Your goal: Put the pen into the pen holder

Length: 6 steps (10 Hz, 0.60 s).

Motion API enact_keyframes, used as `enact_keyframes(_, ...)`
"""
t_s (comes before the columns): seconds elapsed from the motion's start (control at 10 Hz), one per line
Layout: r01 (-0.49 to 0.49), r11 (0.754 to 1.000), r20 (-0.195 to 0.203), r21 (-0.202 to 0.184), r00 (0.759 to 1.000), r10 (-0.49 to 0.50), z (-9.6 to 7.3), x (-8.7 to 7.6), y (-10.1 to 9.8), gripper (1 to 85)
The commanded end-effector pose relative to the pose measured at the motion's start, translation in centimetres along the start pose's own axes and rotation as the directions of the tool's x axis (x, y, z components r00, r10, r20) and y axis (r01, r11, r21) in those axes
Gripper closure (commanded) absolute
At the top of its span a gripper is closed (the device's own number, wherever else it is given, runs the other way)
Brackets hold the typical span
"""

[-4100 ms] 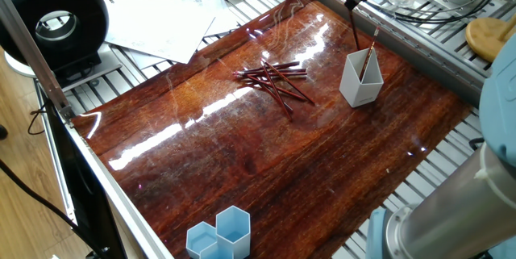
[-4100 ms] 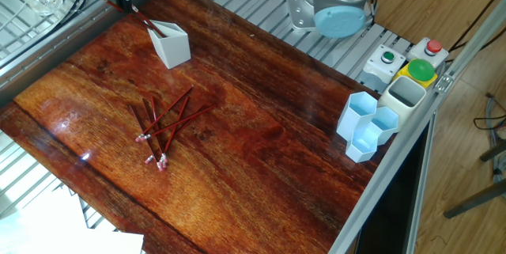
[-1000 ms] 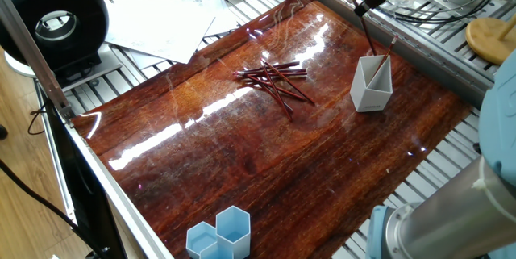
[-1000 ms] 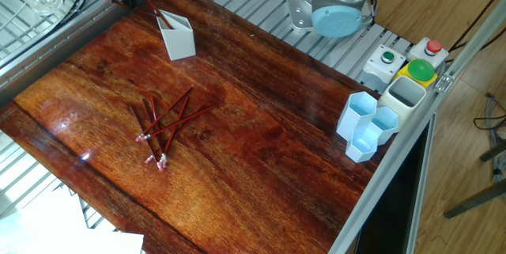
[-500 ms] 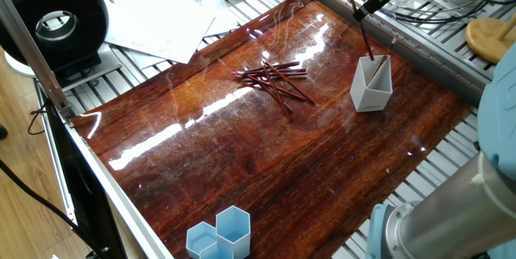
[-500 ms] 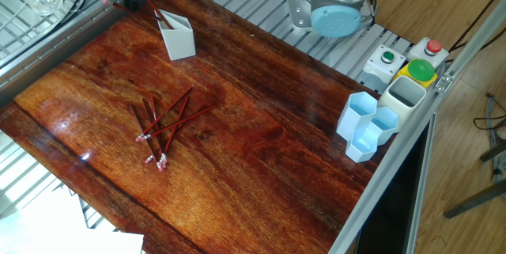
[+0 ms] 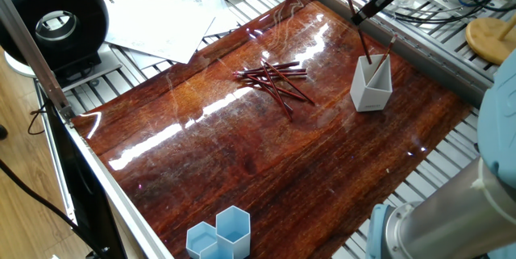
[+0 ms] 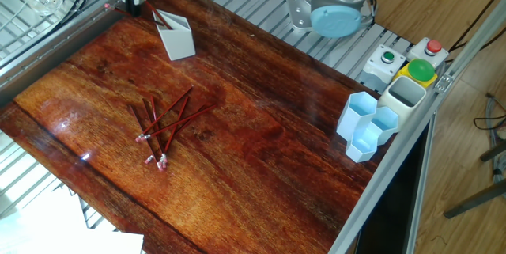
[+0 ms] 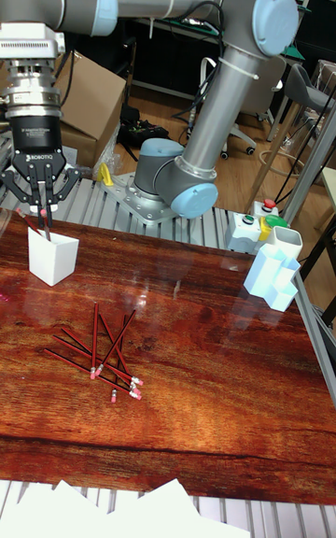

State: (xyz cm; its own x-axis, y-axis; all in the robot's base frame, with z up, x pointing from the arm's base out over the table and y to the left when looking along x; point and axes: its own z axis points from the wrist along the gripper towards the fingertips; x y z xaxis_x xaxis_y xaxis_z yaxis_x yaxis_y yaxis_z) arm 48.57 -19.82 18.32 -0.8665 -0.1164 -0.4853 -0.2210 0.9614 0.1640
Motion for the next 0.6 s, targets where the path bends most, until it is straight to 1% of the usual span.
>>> enact_keyframes(0.0, -0.041, 0.998, 0.023, 0.05, 0.999, 0.039, -0.12, -0.49, -0.16, 84.7)
enact_keyframes(0.1, -0.056, 0.996, 0.02, 0.077, 0.998, 0.054, -0.23, -0.43, -0.13, 84.7)
enact_keyframes(0.2, -0.074, 0.993, 0.019, 0.091, 0.997, 0.072, -0.31, -0.39, 0.01, 84.7)
enact_keyframes(0.3, -0.087, 0.992, 0.019, 0.094, 0.996, 0.085, -0.35, -0.35, 0.16, 84.7)
enact_keyframes(0.5, -0.109, 0.99, 0.012, 0.089, 0.994, 0.108, -0.34, -0.15, 0.48, 84.7)
